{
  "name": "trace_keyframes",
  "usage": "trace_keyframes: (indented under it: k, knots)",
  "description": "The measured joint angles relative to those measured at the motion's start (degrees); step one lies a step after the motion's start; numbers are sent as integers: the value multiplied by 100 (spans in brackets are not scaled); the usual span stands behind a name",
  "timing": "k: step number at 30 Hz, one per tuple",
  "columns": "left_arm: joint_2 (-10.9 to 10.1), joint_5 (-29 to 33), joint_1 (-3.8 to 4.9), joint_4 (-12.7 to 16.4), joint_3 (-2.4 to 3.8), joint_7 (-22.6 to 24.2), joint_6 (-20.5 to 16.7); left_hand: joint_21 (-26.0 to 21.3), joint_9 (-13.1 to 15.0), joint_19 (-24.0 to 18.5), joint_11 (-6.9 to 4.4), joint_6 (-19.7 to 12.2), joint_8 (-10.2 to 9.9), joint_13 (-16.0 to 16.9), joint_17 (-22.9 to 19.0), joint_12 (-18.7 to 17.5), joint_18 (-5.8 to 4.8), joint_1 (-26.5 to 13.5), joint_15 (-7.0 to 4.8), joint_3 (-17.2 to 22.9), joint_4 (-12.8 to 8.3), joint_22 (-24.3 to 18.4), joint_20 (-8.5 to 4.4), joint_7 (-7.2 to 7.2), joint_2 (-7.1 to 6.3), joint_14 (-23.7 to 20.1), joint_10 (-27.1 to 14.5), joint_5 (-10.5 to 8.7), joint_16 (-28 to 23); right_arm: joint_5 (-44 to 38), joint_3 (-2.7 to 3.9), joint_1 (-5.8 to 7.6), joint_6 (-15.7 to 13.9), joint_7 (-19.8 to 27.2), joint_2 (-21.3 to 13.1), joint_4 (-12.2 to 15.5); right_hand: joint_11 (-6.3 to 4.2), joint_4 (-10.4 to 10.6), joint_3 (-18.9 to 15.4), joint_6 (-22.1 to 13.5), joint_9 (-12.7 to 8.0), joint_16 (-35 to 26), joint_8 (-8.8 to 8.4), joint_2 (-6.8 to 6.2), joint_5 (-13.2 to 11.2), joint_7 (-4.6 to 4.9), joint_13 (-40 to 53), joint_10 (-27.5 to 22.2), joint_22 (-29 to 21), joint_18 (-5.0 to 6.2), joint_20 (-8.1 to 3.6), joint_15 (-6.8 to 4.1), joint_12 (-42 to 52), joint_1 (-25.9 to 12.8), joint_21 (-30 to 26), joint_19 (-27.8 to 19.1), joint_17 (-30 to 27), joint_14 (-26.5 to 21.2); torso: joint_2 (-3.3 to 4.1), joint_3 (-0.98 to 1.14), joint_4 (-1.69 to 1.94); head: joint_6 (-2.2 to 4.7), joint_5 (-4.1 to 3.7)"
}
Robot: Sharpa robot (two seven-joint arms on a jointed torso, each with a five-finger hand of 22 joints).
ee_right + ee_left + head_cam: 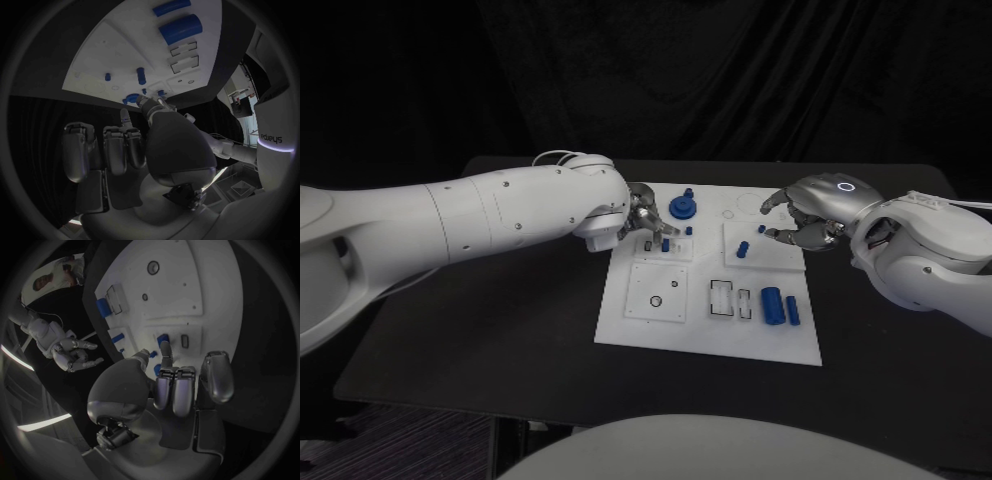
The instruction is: Assemble the parts on the task board
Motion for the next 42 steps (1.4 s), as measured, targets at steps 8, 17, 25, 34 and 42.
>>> trace_keyframes:
  k: [8,17,25,34,42]
  knots:
    - [-332,-232,401,320,22,165,-364,57,459,45,-19,-175,307,0,0,0,0,166,0,-87,38,0,-37,-41,31,0,-19,89,0,0,0,0,-4,-4,-23,0,0,17,16,0,0,0,0,0,0,0,0,0,-1,0,0,0,0,0,0,0,0,0,-3,2,-3,0,33]
    - [-493,-362,521,323,18,272,-514,99,633,80,-39,-247,408,1,0,0,-1,325,-40,-102,22,-1,-40,-60,81,0,2,296,0,0,0,0,-9,-6,-48,-13,0,16,16,0,-4,0,0,0,0,0,0,0,-1,0,0,0,0,0,-21,0,0,0,-6,12,-4,0,19]
    - [-292,-406,518,-162,18,284,-367,99,293,80,-39,-379,30,1,-1,0,-1,490,-40,-93,95,-1,-40,-8,68,-1,1,395,0,0,0,0,-16,-7,-40,-27,0,16,16,0,-4,0,0,0,0,0,0,0,-1,0,0,0,0,0,-21,0,0,0,-19,20,21,0,-10]
    - [-76,-454,345,-642,14,279,-184,78,247,80,-39,-354,19,0,-1,0,-1,490,-40,-116,118,-1,-40,18,68,-1,2,417,0,1,1,-2,-75,-3,-40,-31,0,33,-1,41,-13,0,0,0,0,0,-1,0,-2,0,0,0,0,0,-21,0,0,0,-15,6,7,0,18]
    - [135,-561,198,-1026,18,245,-29,62,242,59,-18,-317,5,1,-1,0,-1,490,-40,-196,197,-2,-19,54,68,-1,-20,104,0,1,1,-3,-125,-1,-29,-34,0,49,16,41,-18,0,0,0,0,0,-1,0,-2,0,0,0,0,0,-21,0,0,0,-7,-4,7,0,20]
